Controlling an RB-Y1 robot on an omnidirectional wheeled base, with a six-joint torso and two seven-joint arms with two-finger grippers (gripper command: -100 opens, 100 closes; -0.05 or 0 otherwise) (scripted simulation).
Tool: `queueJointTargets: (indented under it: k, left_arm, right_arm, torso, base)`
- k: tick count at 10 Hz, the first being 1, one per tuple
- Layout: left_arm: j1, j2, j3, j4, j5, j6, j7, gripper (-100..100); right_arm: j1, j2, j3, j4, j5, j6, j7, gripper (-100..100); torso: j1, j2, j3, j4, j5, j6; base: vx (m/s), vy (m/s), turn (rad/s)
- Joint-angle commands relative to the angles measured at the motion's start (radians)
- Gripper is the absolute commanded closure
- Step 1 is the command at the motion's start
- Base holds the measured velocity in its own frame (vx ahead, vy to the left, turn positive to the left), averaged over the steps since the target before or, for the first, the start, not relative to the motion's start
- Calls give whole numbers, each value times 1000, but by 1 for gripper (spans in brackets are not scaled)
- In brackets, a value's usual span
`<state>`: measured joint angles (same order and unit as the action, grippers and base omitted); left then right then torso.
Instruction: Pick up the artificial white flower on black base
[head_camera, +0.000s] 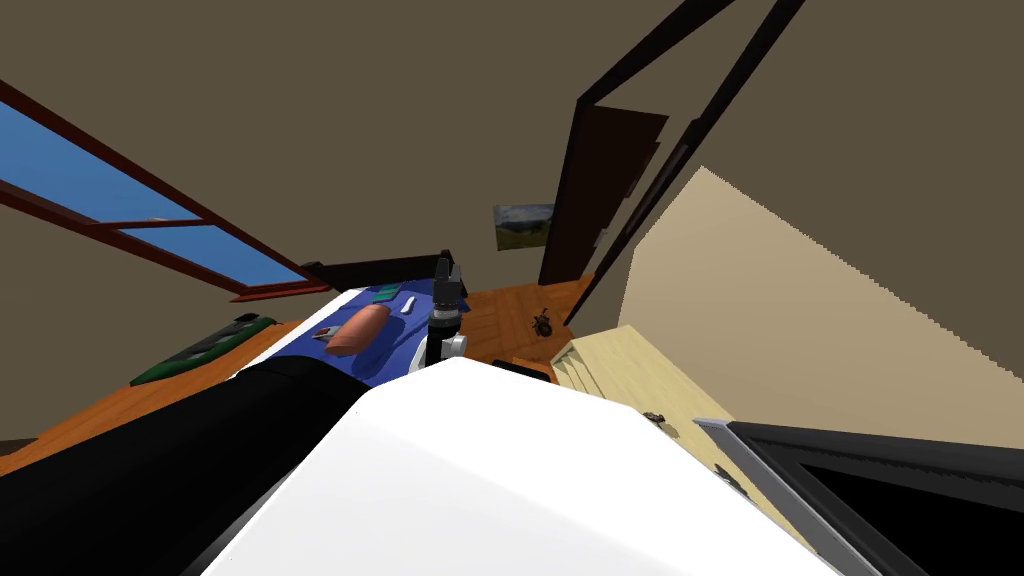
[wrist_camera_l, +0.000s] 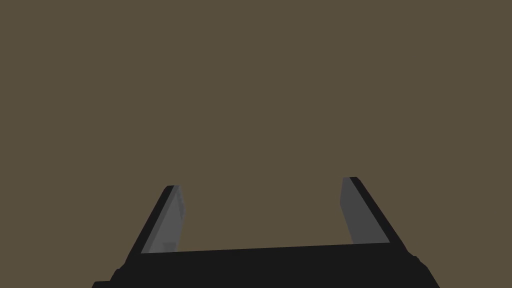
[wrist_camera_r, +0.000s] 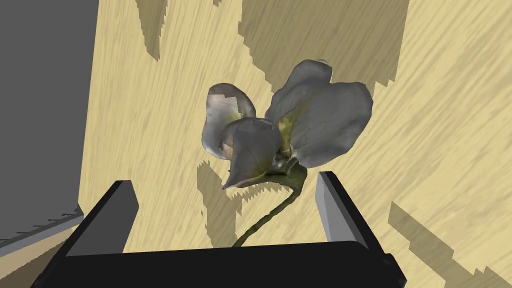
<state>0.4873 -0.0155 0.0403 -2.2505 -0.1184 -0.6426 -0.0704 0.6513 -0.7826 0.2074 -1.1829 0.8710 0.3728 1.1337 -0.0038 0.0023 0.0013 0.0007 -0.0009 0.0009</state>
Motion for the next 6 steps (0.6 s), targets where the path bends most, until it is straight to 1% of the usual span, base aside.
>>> queueJointTargets:
  k: [1,2,5,6]
  left_arm:
    - [0,0,0,0,0,0,0,0]
    - [0,0,0,0,0,0,0,0]
    - [0,0,0,0,0,0,0,0]
    - [0,0,0,0,0,0,0,0]
  right_arm:
    - [0,0,0,0,0,0,0,100]
    - [1,1,1,1,0,-1,0,100]
    - [0,0,0,0,0,-1,0,100]
    - [0,0,0,0,0,-1,0,0]
  torso:
    - [0,0,0,0,0,0]
    - [4,-1,0,0,2,-1]
    - [5,-1,0,0,2,0]
    - [6,-1,0,0,2,0]
  base:
    - [-3,-10,-9]
    - [-1,-6,5]
    - [0,0,0]
    - [0,0,0]
